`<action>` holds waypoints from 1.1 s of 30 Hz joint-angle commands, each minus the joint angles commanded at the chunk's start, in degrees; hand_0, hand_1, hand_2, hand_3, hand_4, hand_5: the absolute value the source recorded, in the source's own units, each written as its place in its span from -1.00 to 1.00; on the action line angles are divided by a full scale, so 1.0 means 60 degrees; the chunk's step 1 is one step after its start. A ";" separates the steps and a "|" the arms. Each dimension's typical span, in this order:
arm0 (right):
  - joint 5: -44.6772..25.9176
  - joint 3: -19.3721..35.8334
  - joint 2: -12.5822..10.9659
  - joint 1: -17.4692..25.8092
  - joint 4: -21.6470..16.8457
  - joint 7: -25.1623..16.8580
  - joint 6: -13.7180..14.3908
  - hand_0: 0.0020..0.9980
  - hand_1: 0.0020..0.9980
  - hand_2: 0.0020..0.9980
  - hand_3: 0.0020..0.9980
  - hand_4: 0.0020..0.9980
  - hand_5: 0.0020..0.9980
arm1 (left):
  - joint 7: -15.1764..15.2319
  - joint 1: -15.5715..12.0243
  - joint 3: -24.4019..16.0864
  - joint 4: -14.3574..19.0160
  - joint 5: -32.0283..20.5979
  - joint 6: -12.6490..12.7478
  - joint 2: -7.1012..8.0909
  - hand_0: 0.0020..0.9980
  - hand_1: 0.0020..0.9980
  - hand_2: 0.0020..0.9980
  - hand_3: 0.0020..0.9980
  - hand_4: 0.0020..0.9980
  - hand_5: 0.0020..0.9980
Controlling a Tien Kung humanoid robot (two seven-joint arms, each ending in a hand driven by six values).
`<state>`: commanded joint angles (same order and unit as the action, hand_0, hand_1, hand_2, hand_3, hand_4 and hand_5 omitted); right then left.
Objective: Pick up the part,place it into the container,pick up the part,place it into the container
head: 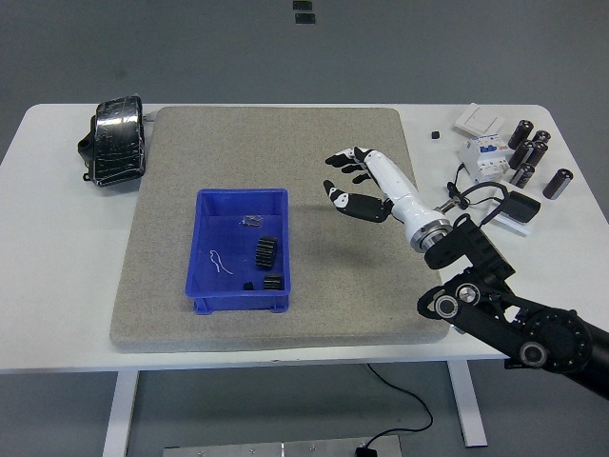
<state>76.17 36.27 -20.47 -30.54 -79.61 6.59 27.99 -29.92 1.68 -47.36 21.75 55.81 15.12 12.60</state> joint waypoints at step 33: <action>-0.3963 0.5421 -0.0241 0.3883 -0.1783 -0.2636 -0.0180 0.38 0.41 0.41 0.37 0.34 -0.35 | 0.0004 0.0140 -0.0195 0.0188 -0.0007 -0.0167 0.0322 0.32 0.29 0.25 0.19 0.37 0.34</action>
<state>52.39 68.79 -21.92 -7.24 -90.31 -9.23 26.91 -29.90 2.52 -48.53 22.88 55.76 14.12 14.53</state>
